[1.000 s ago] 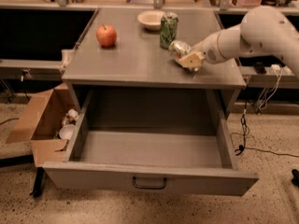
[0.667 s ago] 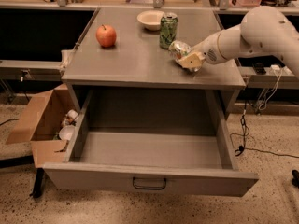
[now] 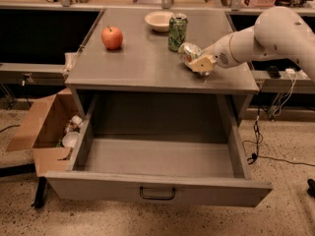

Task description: Pick 7up can from top drawer and place on counter

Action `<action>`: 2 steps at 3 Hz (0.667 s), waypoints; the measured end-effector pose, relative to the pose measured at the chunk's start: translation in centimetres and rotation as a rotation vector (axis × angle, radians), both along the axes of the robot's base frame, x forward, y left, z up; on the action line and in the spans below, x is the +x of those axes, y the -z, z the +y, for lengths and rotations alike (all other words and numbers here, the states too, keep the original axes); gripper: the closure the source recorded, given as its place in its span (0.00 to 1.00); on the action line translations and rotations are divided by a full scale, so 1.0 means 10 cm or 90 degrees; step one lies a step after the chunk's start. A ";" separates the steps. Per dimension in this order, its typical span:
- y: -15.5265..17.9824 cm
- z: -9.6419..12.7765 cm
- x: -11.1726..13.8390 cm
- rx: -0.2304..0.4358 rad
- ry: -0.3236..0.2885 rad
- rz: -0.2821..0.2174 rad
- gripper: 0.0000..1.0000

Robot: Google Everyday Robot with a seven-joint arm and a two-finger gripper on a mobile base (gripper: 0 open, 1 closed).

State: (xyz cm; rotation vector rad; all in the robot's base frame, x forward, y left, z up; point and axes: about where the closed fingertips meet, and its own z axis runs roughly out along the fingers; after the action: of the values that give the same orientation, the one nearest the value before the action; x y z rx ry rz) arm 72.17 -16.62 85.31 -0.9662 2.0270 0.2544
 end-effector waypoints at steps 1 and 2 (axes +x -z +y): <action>-0.04 0.00 0.00 0.000 0.000 0.000 0.13; -0.35 0.04 0.05 0.008 -0.014 -0.034 0.00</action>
Offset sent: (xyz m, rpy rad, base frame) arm 0.0151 0.0096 0.1130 0.0420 -0.1855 0.0648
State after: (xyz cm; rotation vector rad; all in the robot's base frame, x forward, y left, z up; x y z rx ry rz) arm 72.69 -16.17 88.85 -0.9775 1.9648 0.2505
